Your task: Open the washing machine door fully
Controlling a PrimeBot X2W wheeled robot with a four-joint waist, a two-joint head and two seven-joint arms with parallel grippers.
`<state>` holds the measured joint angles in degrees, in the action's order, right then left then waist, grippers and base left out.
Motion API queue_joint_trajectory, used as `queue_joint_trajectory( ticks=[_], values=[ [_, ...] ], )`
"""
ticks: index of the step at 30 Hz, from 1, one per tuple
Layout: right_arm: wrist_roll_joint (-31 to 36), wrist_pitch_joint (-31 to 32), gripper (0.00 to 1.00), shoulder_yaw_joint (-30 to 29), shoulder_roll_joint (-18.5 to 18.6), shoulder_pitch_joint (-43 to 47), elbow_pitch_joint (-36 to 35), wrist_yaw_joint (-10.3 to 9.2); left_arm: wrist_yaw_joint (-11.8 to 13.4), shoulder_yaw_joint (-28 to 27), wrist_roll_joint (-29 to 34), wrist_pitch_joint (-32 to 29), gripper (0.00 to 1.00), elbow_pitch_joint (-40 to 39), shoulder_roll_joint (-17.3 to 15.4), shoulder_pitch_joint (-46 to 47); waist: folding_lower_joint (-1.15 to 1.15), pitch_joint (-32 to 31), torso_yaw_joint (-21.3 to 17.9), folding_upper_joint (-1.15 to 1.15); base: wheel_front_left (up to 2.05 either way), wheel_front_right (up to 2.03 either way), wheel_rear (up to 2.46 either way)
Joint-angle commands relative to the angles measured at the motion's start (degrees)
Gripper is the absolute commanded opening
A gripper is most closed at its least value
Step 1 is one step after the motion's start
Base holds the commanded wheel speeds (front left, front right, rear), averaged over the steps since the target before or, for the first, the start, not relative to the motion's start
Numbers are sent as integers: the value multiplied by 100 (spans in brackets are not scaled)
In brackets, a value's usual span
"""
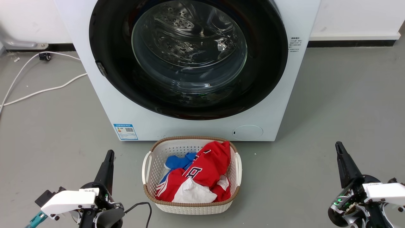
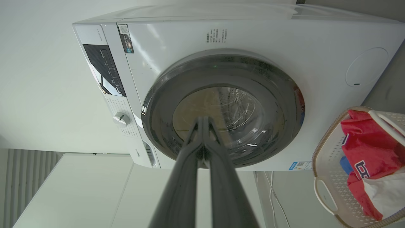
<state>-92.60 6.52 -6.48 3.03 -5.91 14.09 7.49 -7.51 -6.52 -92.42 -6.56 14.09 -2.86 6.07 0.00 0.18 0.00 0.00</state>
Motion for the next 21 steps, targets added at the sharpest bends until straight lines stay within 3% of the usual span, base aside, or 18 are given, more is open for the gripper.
queue_joint_trajectory(
  ticks=[1,16,17,21],
  values=[
    [40,18,0,-7,-16,-75,9,0,-15,-7,0,-13,0,0,3,41,0,0,0,0,0,0,0],
    [37,19,0,-8,-17,-75,9,1,-15,-7,0,-13,0,0,3,41,0,0,0,0,0,0,0],
    [6,1,100,-1,-1,0,0,-1,0,0,0,1,100,-1,0,0,0,0,0,0,0,0,0],
    [8,-15,100,12,-11,156,168,-3,2,27,3,18,100,168,23,-159,0,1,0,0,0,0,0]
  ],
)
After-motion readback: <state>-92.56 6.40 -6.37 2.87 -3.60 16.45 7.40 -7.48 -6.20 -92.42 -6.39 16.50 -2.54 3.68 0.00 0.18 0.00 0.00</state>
